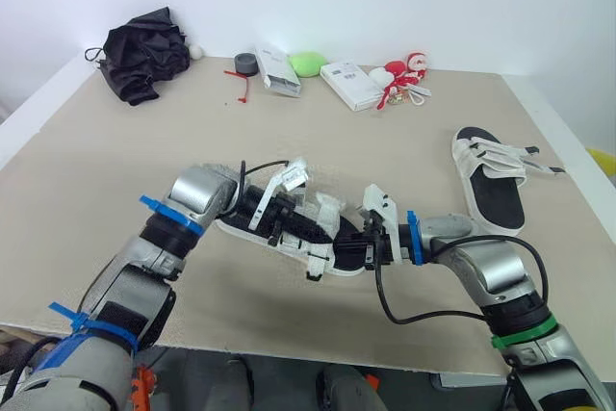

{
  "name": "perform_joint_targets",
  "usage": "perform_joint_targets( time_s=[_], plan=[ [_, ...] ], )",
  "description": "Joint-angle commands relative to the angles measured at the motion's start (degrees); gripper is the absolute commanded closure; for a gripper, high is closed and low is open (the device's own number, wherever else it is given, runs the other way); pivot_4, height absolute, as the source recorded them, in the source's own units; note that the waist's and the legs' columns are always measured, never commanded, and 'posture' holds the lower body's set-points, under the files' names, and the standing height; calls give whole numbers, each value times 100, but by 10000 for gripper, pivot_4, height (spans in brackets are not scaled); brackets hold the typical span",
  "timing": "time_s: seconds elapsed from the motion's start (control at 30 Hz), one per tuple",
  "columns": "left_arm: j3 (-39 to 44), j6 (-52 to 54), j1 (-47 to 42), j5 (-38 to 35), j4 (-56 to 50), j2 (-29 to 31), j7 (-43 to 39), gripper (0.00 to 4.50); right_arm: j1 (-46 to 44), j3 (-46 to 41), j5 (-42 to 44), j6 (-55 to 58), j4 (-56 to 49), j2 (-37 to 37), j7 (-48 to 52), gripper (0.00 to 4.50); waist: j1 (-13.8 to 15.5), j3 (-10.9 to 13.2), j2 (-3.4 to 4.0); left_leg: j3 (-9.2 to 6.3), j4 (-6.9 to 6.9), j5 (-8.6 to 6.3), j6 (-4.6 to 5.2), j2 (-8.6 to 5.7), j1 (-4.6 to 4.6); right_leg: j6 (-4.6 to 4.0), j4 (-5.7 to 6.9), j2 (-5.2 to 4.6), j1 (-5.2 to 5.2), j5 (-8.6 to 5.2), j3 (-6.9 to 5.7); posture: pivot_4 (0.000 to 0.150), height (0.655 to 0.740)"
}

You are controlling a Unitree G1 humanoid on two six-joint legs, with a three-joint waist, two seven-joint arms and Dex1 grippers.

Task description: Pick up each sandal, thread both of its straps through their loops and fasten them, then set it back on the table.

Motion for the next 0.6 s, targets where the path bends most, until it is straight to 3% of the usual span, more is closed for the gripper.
perform_joint_targets(
  time_s=[0.03,0.17,0.27,0.3,0.33,0.43,0.6],
  plan=[
    [-156,-164,151,236,-91,73,108,44443,119,173,-83,124,82,-23,-19,45000,1,0,0,0,0,0,0,0,0,0,0,0,0,0,0,1500,7322],
    [79,-84,69,103,-42,0,175,44443,111,167,-82,124,92,-26,-17,45000,3,0,0,-1,1,0,0,1,0,-1,0,1,1,0,-1,1500,7322],
    [151,-117,51,79,-75,-10,195,36901,101,168,-86,113,107,-29,-9,45000,3,0,0,-1,3,0,0,0,-1,-1,0,1,2,0,-1,1500,7322],
    [230,-86,48,57,-89,-45,291,33389,101,169,-86,111,107,-26,-10,45000,3,0,0,-1,3,0,0,0,-1,-1,0,0,2,0,-1,1500,7322],
    [285,-48,35,19,-105,-64,322,26498,94,169,-87,106,117,-24,-5,45000,4,0,0,-1,3,0,0,0,0,-1,0,0,2,0,-1,1500,7322],
    [514,140,9,-179,-236,-87,408,18727,75,175,-91,93,142,-8,-2,45000,5,0,0,-1,5,0,0,0,-1,-1,0,1,3,1,-1,1500,7322],
    [622,351,100,-441,-725,285,199,18727,64,177,-89,86,154,4,2,45000,-2,0,0,-1,3,1,0,1,-2,-1,0,1,0,1,-1,1500,7322]
  ],
)
